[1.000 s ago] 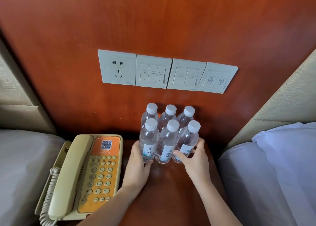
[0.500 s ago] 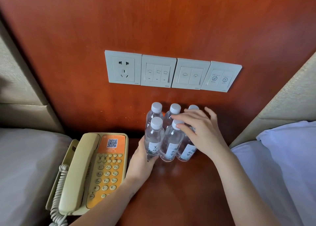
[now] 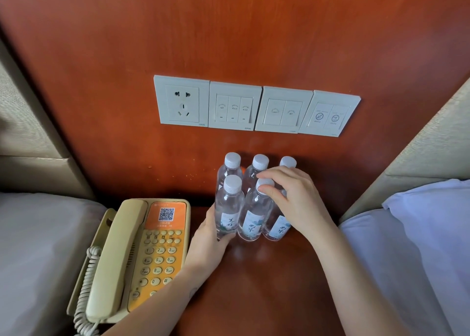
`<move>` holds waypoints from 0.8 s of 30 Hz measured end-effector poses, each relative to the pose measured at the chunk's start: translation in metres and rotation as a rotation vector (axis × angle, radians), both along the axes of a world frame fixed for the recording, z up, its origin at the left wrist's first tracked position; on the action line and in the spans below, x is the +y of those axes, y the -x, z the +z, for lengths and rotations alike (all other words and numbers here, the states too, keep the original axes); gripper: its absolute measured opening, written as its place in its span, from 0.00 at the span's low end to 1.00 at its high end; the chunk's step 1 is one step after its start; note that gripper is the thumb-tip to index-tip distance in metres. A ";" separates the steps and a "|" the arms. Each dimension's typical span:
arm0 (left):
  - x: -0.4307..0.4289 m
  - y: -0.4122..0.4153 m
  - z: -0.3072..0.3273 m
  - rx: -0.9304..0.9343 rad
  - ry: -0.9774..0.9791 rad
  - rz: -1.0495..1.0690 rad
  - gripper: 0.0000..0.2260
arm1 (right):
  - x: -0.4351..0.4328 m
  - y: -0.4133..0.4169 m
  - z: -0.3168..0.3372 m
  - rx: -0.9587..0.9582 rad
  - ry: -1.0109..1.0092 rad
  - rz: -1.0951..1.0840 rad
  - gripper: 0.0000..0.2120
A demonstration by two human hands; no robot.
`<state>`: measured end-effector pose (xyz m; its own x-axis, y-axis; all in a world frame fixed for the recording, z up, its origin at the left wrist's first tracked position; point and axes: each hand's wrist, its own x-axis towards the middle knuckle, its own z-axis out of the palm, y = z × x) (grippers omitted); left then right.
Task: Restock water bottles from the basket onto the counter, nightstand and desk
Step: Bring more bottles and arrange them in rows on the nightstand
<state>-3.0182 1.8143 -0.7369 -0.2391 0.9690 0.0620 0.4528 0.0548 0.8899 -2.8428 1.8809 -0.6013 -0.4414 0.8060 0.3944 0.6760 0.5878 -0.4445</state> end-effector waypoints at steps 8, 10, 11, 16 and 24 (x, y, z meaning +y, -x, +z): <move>-0.004 -0.009 -0.001 -0.125 0.004 0.047 0.53 | 0.001 -0.015 -0.009 0.530 -0.006 -0.024 0.33; -0.005 -0.010 -0.002 -0.254 -0.006 0.056 0.59 | 0.001 -0.030 -0.025 0.836 0.156 -0.039 0.37; -0.005 -0.010 -0.002 -0.293 -0.011 0.049 0.60 | -0.001 -0.037 -0.036 0.881 0.243 -0.052 0.37; -0.009 -0.009 -0.007 -0.120 -0.063 0.197 0.41 | -0.013 -0.059 -0.097 0.685 0.530 -0.119 0.34; -0.011 -0.007 -0.007 -0.080 -0.037 0.139 0.24 | -0.007 -0.058 -0.120 0.553 0.543 -0.131 0.29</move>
<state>-3.0111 1.8030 -0.7437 -0.3762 0.9237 0.0720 0.3709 0.0789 0.9253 -2.7844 1.8737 -0.7211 -0.1840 0.9808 0.0654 0.3218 0.1229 -0.9388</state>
